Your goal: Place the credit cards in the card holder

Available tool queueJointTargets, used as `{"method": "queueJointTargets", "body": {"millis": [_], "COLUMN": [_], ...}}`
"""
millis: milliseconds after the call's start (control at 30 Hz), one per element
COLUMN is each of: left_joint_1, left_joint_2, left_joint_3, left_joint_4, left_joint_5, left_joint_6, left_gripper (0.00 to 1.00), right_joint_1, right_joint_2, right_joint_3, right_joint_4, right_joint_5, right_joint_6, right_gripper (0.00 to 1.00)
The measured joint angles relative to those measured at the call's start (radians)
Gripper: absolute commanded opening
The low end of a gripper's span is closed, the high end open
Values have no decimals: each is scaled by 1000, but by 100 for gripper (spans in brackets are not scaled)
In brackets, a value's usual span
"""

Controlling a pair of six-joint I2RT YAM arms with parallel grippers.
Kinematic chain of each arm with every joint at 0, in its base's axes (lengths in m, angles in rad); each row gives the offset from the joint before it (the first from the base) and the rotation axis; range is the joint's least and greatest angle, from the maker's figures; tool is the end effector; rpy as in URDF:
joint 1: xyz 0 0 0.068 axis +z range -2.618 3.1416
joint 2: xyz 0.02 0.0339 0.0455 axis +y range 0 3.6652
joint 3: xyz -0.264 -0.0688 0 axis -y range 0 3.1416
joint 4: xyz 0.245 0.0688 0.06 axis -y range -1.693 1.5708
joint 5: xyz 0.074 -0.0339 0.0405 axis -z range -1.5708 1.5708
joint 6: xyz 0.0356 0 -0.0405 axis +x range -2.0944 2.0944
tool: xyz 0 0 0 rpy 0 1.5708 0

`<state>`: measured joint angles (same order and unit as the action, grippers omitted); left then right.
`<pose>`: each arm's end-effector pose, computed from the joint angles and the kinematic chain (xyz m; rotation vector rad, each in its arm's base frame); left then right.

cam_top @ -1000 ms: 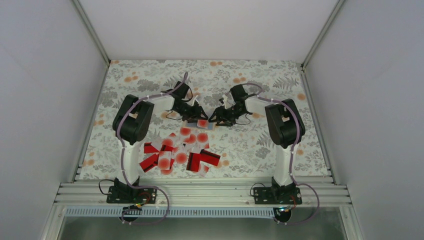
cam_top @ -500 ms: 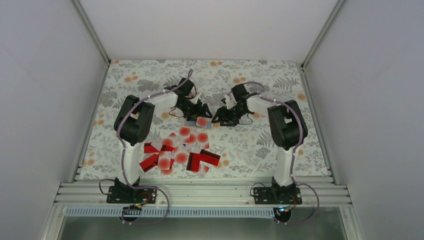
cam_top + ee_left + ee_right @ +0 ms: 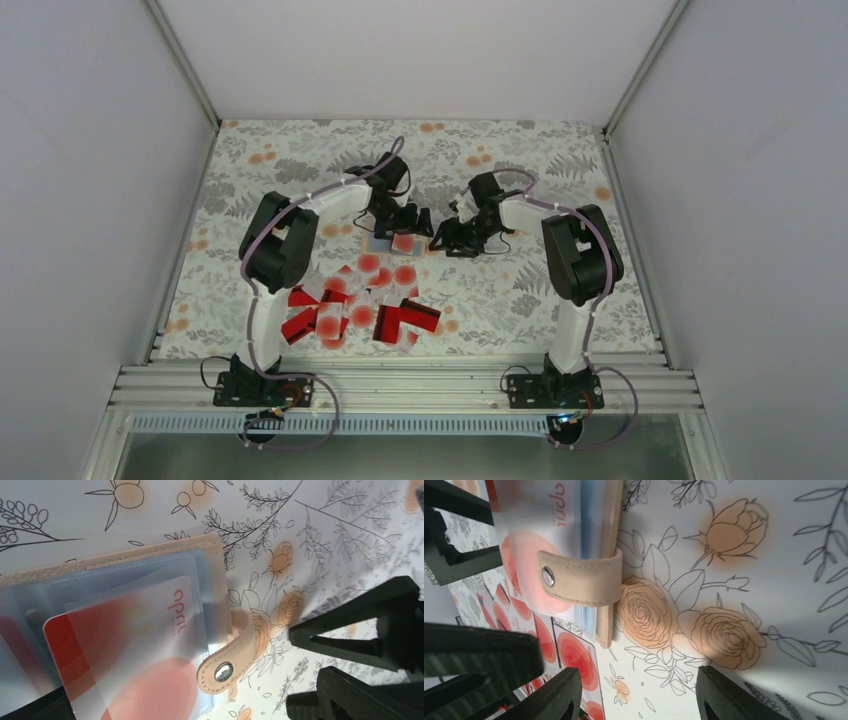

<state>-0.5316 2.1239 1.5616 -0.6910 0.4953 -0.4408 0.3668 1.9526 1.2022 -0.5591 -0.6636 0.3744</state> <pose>0.3628 -0.2330 0.1582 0.2545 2.9568 -0.8847 0.3327 0.1513 0.1367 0.1220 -2.9414 -1.0844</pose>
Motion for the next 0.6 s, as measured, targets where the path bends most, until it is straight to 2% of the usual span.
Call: {"method": "queueJointTargets", "body": {"millis": [233,600], "left_joint_1": [-41,-48], "left_joint_2": [40,45], "left_joint_3": [87,93], "left_joint_4": [-91,-89], "left_joint_5": [-115,-148], "left_joint_6": [-46,-165], "left_gripper": [100,100], "right_joint_1": [-1,-2], "right_joint_2": [-3,-37], "right_joint_3": [-21,-89], "right_joint_4": [34,100], "right_joint_5": [-21,-43], "right_joint_6": [10,26], "right_gripper": [58,58]}}
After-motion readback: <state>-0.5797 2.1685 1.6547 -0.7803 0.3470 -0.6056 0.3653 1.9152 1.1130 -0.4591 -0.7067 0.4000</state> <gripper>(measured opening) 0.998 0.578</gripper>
